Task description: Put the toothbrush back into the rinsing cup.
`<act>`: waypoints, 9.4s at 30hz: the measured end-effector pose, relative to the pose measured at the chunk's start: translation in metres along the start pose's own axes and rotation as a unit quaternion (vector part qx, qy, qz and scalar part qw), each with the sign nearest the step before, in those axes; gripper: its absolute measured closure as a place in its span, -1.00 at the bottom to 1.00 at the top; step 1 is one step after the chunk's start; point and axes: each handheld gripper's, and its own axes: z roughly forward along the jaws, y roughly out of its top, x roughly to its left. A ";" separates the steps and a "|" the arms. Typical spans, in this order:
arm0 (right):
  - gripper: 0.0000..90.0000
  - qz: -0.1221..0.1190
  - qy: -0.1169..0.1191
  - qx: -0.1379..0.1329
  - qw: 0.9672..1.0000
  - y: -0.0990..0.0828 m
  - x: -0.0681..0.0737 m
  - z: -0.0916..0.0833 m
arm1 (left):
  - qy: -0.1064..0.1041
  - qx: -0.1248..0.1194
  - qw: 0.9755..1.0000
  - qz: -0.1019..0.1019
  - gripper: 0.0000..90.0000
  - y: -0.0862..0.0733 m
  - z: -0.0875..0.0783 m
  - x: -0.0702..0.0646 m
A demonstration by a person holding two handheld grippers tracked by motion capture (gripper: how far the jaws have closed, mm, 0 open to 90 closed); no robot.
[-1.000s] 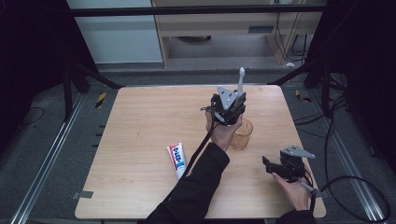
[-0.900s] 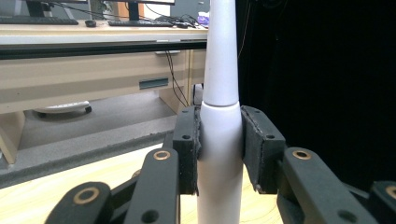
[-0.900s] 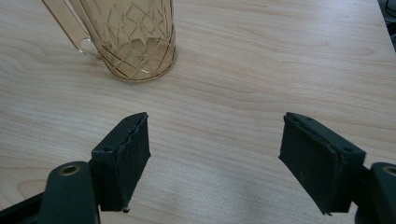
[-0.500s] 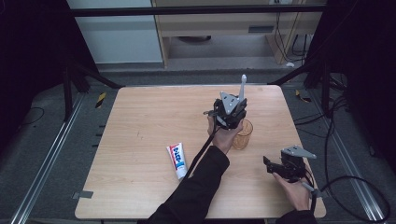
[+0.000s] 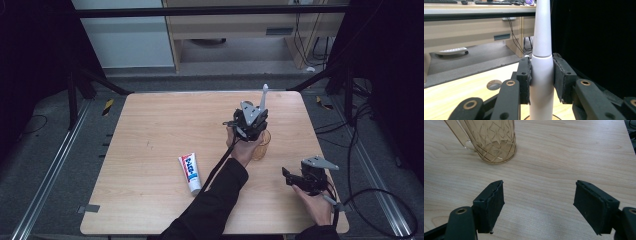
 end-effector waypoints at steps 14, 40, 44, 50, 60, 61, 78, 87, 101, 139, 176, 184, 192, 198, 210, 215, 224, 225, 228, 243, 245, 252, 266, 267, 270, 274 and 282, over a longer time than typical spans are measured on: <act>-0.47 -0.001 -0.003 0.000 1.000 -0.001 -0.001 0.000 | -0.015 0.009 1.000 0.007 0.51 -0.016 0.010 -0.010; -0.47 -0.002 -0.001 -0.001 1.000 -0.001 0.000 0.001 | -0.021 0.027 0.999 0.021 0.51 -0.040 0.017 -0.019; -0.47 0.001 0.001 0.001 1.000 -0.001 0.000 0.000 | -0.020 0.026 0.999 0.023 0.51 -0.042 0.017 -0.019; -0.47 0.001 0.001 0.000 1.000 -0.001 0.000 0.000 | -0.016 0.025 0.999 0.025 0.51 -0.046 0.017 -0.019; -0.47 -0.001 0.000 0.001 1.000 0.000 0.001 0.000 | -0.015 0.027 0.999 0.019 0.51 -0.051 0.019 -0.017; -0.47 0.001 0.000 0.002 1.000 0.000 0.001 0.000 | -0.016 0.027 0.999 0.018 0.51 -0.052 0.019 -0.017; -0.47 -0.002 -0.001 0.000 1.000 0.000 0.001 0.001 | -0.023 0.020 0.999 0.017 0.49 -0.057 0.019 -0.015; -0.47 -0.003 0.000 0.000 1.000 0.000 0.001 0.001 | -0.025 0.036 0.999 0.031 0.40 -0.059 0.020 -0.015; -0.47 -0.001 -0.001 0.000 1.000 0.000 0.001 0.001 | -0.025 0.040 0.998 0.028 0.36 -0.057 0.020 -0.011; -0.47 -0.001 0.000 0.000 1.000 0.000 0.001 0.000 | -0.001 0.061 0.998 0.022 0.37 -0.053 0.018 0.006; -0.47 -0.001 -0.001 -0.002 1.000 0.000 0.000 0.000 | -0.008 0.051 0.999 0.013 0.38 -0.049 0.005 0.021; -0.47 0.001 0.000 -0.003 1.000 0.000 0.000 -0.001 | -0.019 0.049 0.998 0.030 0.44 -0.045 0.009 0.009; -0.47 0.001 0.000 -0.003 1.000 0.000 0.000 -0.001 | -0.027 0.046 0.998 0.033 0.47 -0.045 0.010 0.002; -0.47 0.001 0.000 -0.003 1.000 0.000 0.000 -0.001 | -0.032 0.046 0.998 0.037 0.48 -0.045 0.010 -0.001; -0.47 0.002 0.000 -0.003 1.000 0.001 0.000 -0.001 | -0.050 0.051 0.997 0.041 0.49 -0.048 0.005 -0.011; -0.47 -0.002 -0.001 -0.003 1.000 0.001 0.000 -0.001 | -0.053 0.052 0.996 0.046 0.48 -0.051 0.001 -0.013; -0.47 -0.003 -0.001 -0.002 1.000 0.001 0.000 0.000 | -0.054 0.056 0.996 0.051 0.46 -0.051 -0.001 -0.012; -0.47 -0.001 0.000 -0.001 1.000 0.001 0.001 0.000 | -0.054 0.058 0.995 0.052 0.44 -0.052 0.000 -0.012; -0.47 -0.003 -0.001 -0.002 1.000 0.001 0.000 0.000 | -0.055 0.064 0.995 0.055 0.43 -0.053 0.000 -0.012; -0.47 -0.001 -0.001 -0.002 1.000 0.001 0.001 0.000 | -0.056 0.066 0.994 0.067 0.35 -0.054 -0.003 -0.010; -0.47 -0.001 -0.001 -0.001 1.000 0.001 0.001 0.000 | -0.057 0.066 0.994 0.067 0.30 -0.054 -0.004 -0.010; -0.47 -0.003 -0.003 -0.001 1.000 0.001 0.001 0.000 | -0.057 0.066 0.994 0.070 0.22 -0.056 -0.007 -0.009; -0.50 -0.002 -0.005 0.000 1.000 0.001 0.001 0.000 | -0.075 0.075 0.991 0.080 -0.01 -0.053 -0.033 0.001; -0.50 -0.002 -0.005 0.000 1.000 0.001 0.001 0.000 | -0.077 0.077 0.991 0.080 -0.01 -0.053 -0.037 0.002; -0.50 0.000 -0.005 0.000 1.000 0.001 0.002 0.000 | -0.081 0.080 0.990 0.083 -0.03 -0.052 -0.049 0.008; -0.51 -0.001 -0.006 0.000 1.000 0.001 0.003 0.000 | -0.073 0.081 0.989 0.098 -0.05 -0.047 -0.068 0.019; -0.51 0.002 -0.004 0.001 1.000 0.001 0.004 -0.001 | -0.053 0.087 0.990 0.095 -0.10 -0.032 -0.109 0.058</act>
